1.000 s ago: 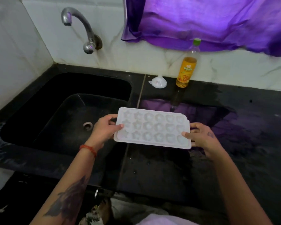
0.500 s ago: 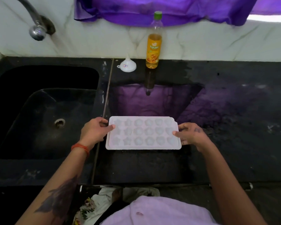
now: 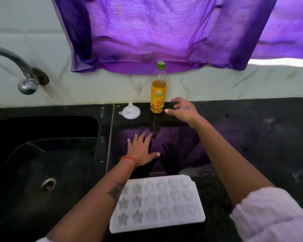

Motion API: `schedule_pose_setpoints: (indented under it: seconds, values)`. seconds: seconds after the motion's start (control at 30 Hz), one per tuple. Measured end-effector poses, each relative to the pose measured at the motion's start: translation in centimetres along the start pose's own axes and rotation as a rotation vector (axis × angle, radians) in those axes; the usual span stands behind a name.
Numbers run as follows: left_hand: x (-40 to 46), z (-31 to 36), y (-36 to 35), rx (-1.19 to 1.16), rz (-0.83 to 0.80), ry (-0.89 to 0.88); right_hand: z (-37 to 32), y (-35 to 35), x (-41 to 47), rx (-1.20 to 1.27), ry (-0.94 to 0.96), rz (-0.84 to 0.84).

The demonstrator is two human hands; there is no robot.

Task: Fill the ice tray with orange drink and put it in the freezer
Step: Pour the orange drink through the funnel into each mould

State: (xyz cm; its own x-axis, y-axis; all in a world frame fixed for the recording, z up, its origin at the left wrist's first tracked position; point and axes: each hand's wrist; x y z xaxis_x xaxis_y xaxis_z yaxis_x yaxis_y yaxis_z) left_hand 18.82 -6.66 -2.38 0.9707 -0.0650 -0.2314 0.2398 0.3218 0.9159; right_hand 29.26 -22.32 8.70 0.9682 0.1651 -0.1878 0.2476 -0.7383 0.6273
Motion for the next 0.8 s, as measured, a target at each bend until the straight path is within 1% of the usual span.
schedule_pose_setpoints:
  seconds: [0.03, 0.07, 0.13, 0.23, 0.3, 0.4, 0.47, 0.57, 0.7, 0.8]
  values:
    - [0.4, -0.6, -1.1, 0.047, -0.051, 0.013, -0.8, -0.6, 1.8, 0.009, 0.018, 0.015]
    - [0.7, -1.2, -2.1, 0.087, -0.069, 0.013, -1.5, -1.3, 3.5, 0.016, 0.031, 0.033]
    - [1.0, -2.0, -3.6, 0.13, -0.038, 0.001, -2.4, -2.5, 6.7, 0.044, 0.017, 0.085]
    - [1.4, -2.3, -4.2, 0.153, -0.003, -0.009, -3.2, -4.2, 10.2, 0.166, -0.033, 0.127]
    - [1.6, -2.4, -4.3, 0.169, -0.013, -0.009, -3.2, -5.3, 11.6, 0.234, -0.025, 0.125]
    - [1.5, -2.3, -4.3, 0.184, -0.016, -0.007, -2.3, -6.0, 12.4, 0.228, 0.029, 0.226]
    - [1.5, -2.3, -4.2, 0.177, -0.021, -0.001, -1.7, -5.5, 12.1, 0.172, 0.066, 0.292]
    - [1.6, -2.3, -4.0, 0.158, -0.048, 0.006, -0.5, -4.6, 10.2, 0.118, 0.135, 0.347]
    - [1.5, -2.0, -3.5, 0.12, -0.063, 0.012, 1.5, -3.3, 4.8, 0.154, 0.158, 0.412]
    - [1.0, -1.7, -2.4, 0.019, -0.049, 0.008, 2.9, -2.3, -0.3, 0.139, 0.154, 0.427]
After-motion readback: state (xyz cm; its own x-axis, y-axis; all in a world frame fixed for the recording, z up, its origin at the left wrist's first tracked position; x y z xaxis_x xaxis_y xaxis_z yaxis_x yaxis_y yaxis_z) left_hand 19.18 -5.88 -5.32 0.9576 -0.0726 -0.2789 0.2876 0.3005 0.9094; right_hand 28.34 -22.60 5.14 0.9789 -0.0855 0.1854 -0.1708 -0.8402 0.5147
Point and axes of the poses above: each hand's wrist, its own x-axis towards the middle knuckle, its own y-axis out of the back of the hand, z = x × y, and after that the axes turned 5 degrees about -y, right-handed
